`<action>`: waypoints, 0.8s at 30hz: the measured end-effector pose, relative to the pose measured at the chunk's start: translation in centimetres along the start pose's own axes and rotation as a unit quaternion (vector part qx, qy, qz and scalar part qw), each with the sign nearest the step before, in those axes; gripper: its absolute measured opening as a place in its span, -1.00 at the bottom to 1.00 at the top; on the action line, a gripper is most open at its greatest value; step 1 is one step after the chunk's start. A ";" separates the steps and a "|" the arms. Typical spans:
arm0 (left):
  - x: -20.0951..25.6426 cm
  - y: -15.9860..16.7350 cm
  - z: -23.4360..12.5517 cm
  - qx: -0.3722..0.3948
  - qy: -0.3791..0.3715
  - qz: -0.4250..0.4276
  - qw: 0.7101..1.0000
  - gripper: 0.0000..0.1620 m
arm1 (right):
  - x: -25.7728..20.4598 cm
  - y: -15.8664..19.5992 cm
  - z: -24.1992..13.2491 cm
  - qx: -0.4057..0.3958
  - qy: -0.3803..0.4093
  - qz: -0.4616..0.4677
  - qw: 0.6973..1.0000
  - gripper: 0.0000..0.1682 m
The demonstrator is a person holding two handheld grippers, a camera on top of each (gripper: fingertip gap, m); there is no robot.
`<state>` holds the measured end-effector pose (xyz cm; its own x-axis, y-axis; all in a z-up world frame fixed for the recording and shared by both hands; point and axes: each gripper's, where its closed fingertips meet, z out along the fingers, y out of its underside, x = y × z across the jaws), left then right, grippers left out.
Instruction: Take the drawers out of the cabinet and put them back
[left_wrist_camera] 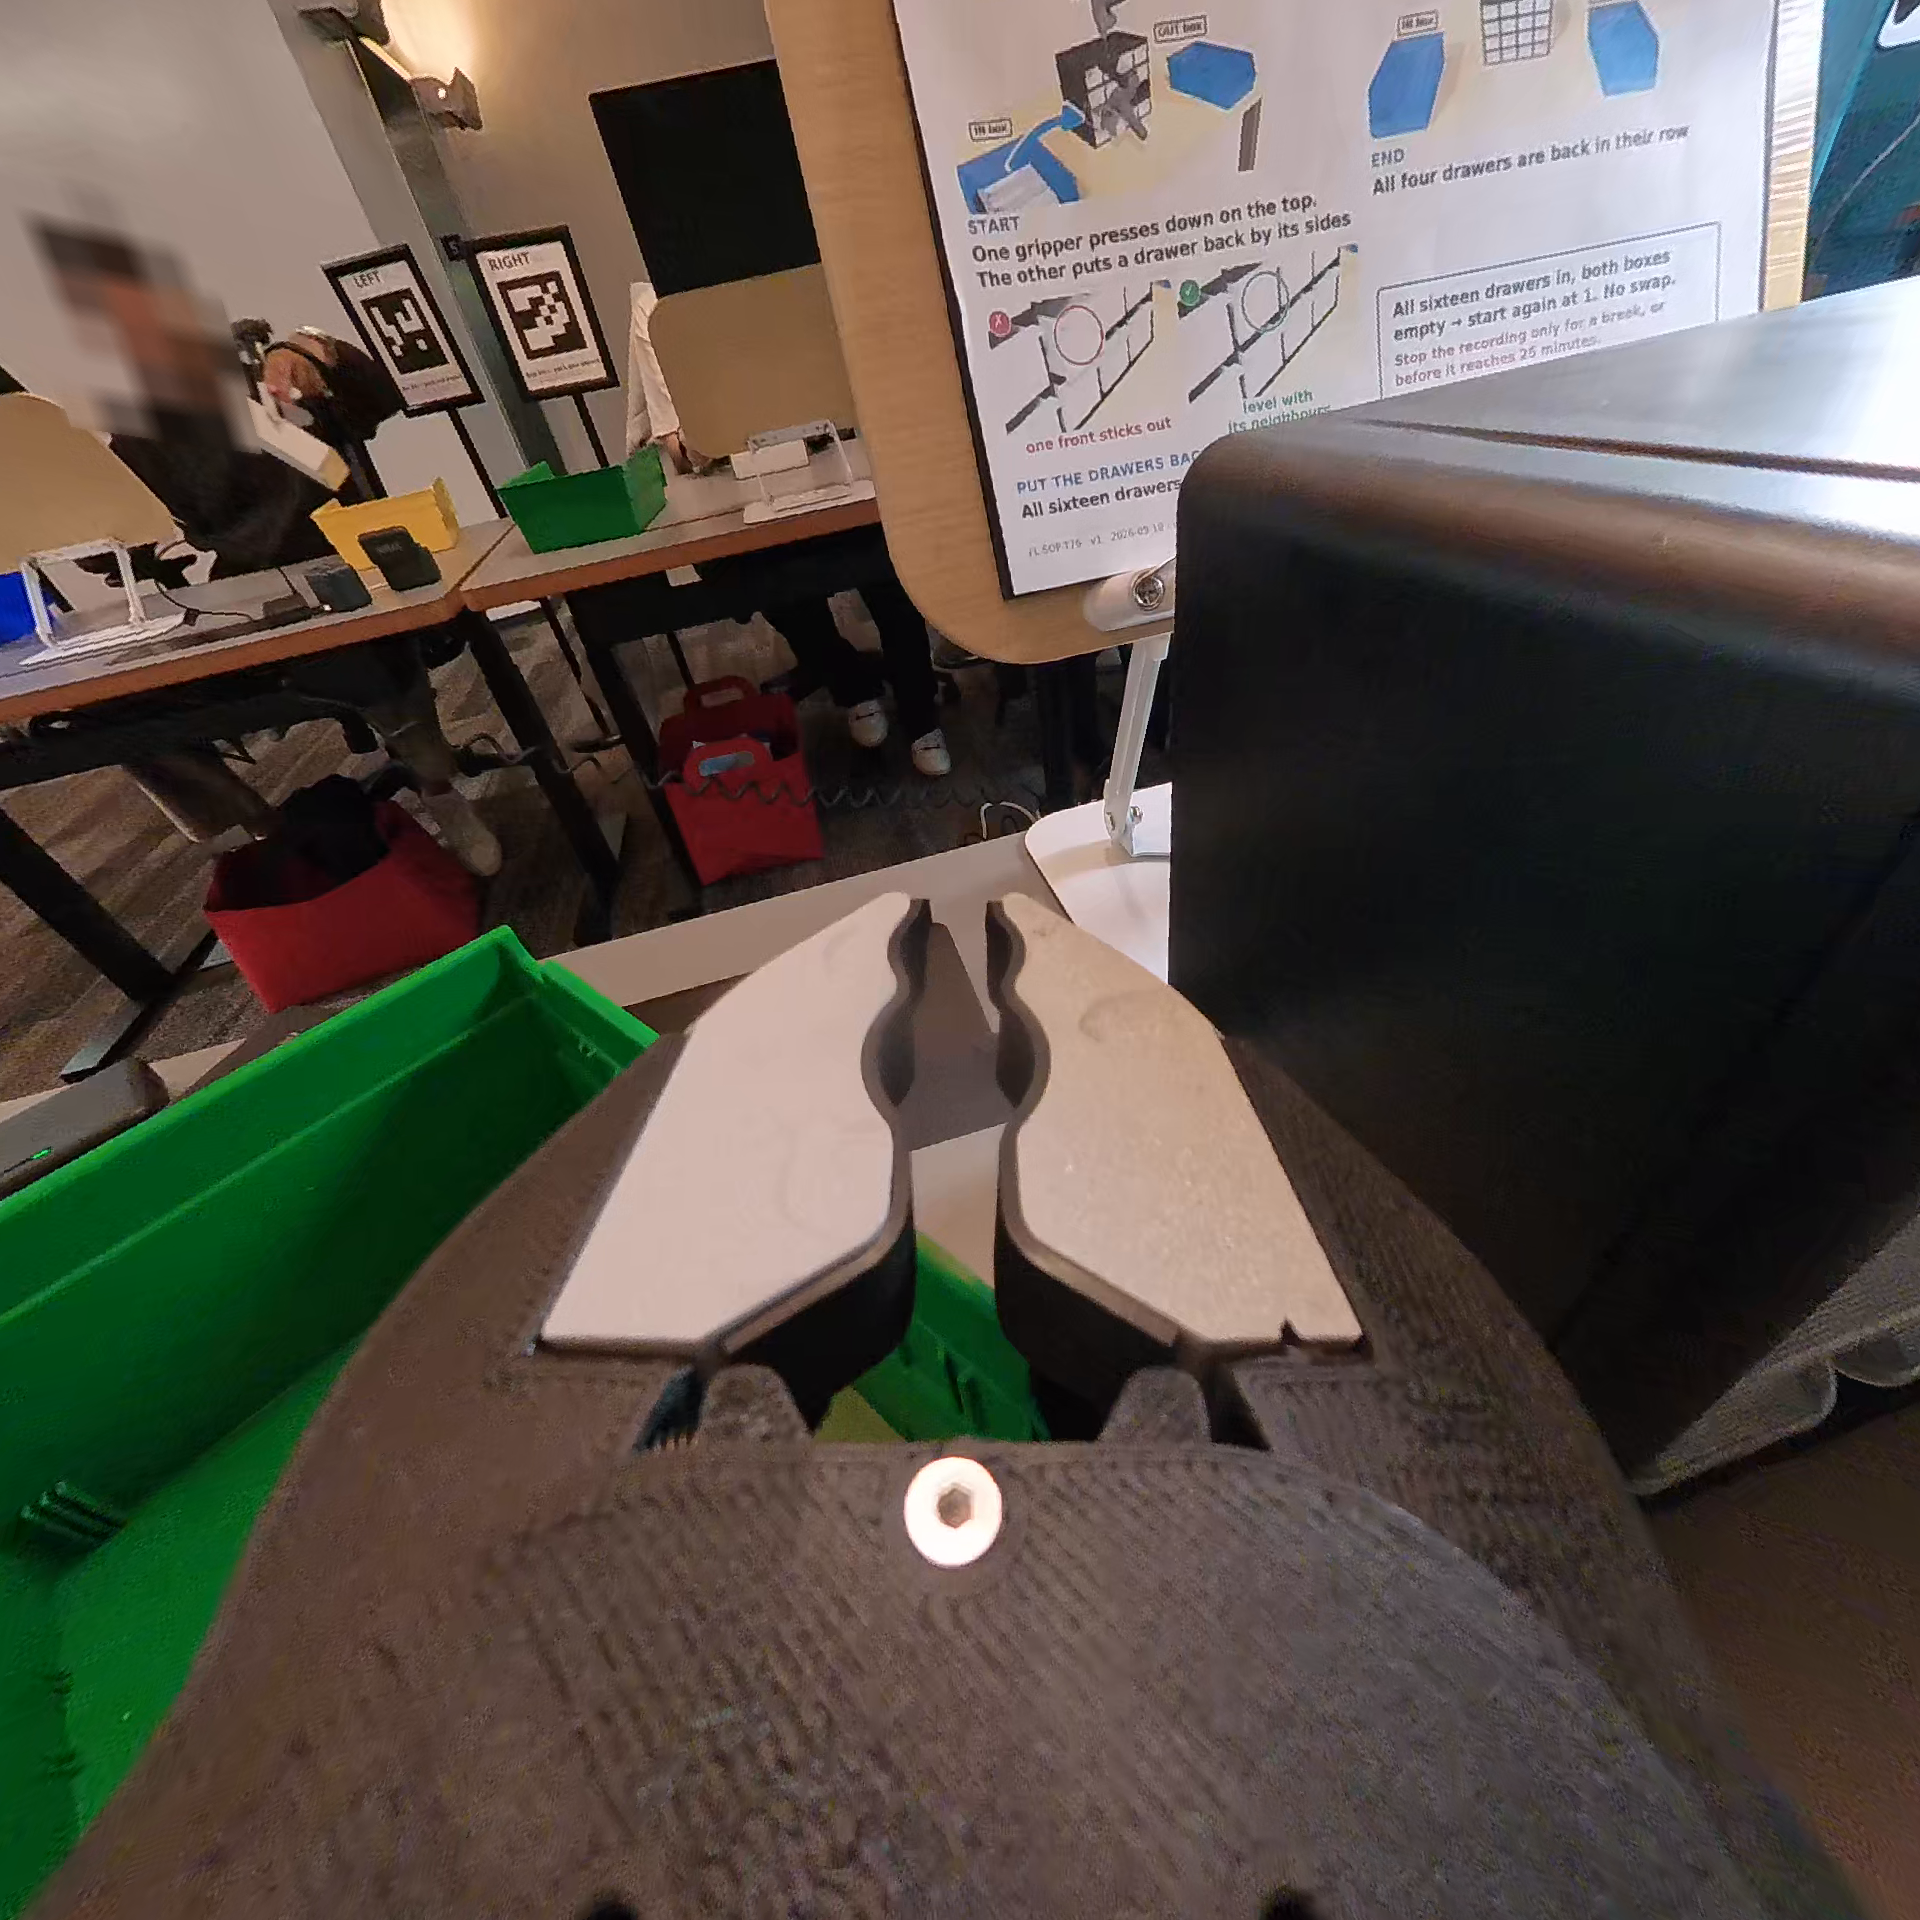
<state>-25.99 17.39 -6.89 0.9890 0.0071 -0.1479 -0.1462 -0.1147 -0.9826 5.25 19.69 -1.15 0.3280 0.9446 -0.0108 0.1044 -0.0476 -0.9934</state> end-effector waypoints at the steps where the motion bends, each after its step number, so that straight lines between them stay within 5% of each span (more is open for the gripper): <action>1: 0.0 0.0 0.0 0.000 0.000 0.001 1.000 -0.87 | 0.0 0.0 0.0 -0.001 0.010 -0.002 1.000 -1.00; 4: -0.2 -0.3 -0.1 0.002 -0.003 0.006 1.000 -0.86 | 0.0 0.0 0.0 -0.007 0.053 -0.010 0.999 -0.95; 12: -1.2 -2.0 -1.2 0.014 -0.012 0.021 1.000 -0.82 | -1.2 1.5 -4.0 -0.065 0.165 -0.077 0.981 -0.39; 18: -1.7 -4.1 -3.7 -0.004 0.009 0.049 0.999 -0.76 | -1.6 10.7 -9.2 -0.251 0.184 -0.091 0.946 -0.26; 24: -0.4 2.6 -7.1 -0.194 0.129 0.082 0.969 -0.56 | -1.9 19.4 -13.2 -0.448 0.169 -0.138 0.867 -0.27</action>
<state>-26.62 10.00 -8.58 0.9335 -0.2851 -0.2174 -0.3320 -0.4584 -0.8244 19.01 12.70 -18.85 0.4160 0.8177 0.3979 0.8600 -0.2115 -0.4645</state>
